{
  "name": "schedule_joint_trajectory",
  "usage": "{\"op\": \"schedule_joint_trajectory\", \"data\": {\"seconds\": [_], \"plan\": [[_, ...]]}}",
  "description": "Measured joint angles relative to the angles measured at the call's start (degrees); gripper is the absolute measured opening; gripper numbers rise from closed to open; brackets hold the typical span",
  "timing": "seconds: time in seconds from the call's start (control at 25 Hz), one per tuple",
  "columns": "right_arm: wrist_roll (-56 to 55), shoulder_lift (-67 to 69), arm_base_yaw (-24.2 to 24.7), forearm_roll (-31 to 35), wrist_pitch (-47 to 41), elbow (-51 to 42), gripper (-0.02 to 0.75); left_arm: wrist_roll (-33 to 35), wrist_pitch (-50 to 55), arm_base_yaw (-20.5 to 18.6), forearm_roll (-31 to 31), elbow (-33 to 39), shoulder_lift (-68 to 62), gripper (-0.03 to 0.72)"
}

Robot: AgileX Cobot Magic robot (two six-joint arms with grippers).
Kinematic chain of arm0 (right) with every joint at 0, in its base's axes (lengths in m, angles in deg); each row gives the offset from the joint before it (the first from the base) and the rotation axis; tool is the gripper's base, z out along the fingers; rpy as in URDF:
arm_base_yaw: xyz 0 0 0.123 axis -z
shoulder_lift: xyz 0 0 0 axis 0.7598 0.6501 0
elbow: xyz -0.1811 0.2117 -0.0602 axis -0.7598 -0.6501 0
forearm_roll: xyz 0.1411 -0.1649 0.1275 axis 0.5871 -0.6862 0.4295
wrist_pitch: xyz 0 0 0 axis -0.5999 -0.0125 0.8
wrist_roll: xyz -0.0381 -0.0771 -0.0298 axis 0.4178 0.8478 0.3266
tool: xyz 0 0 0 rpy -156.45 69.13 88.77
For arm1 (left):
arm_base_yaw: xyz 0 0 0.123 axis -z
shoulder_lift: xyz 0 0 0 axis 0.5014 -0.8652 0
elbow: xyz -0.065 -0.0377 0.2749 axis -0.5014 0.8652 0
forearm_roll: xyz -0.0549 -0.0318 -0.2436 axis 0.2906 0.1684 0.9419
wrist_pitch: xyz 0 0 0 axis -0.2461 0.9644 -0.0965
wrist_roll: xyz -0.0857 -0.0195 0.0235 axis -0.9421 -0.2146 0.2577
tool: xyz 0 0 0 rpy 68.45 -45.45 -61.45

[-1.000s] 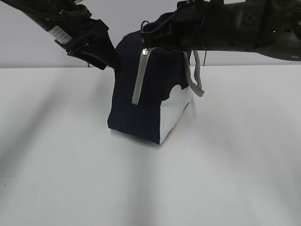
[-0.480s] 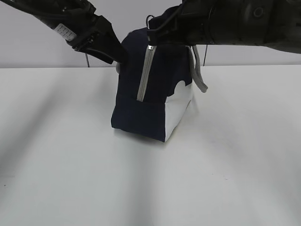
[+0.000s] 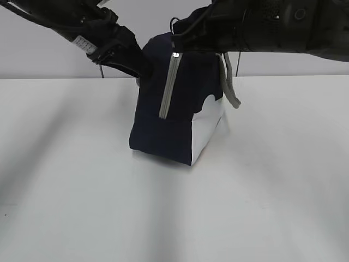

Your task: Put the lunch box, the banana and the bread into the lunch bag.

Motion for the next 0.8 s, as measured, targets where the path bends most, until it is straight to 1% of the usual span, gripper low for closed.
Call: {"op": "schedule_joint_trajectory", "data": {"seconds": [0.08, 0.28, 0.4, 0.44, 0.64, 0.8], "plan": [[-0.5, 0.0, 0.0, 0.0, 0.0, 0.0, -0.016, 0.2, 0.0, 0.0, 1.0, 0.0, -0.6, 0.237], [-0.7, 0.0, 0.0, 0.0, -0.2, 0.0, -0.016, 0.3, 0.3, 0.0, 2.4, 0.0, -1.3, 0.149], [-0.7, 0.0, 0.0, 0.0, -0.3, 0.0, -0.016, 0.3, 0.5, 0.0, 2.7, 0.0, -1.5, 0.032], [-0.7, 0.0, 0.0, 0.0, -0.3, 0.0, -0.016, 0.3, 1.0, 0.0, 2.7, 0.0, -1.5, 0.015], [-0.7, 0.0, 0.0, 0.0, -0.3, 0.0, -0.016, 0.3, 3.8, 0.0, 2.7, 0.0, -1.5, 0.003], [-0.7, 0.0, 0.0, 0.0, -0.3, 0.0, -0.016, 0.2, 3.9, 0.0, 2.3, 0.0, -1.3, 0.003]]}}
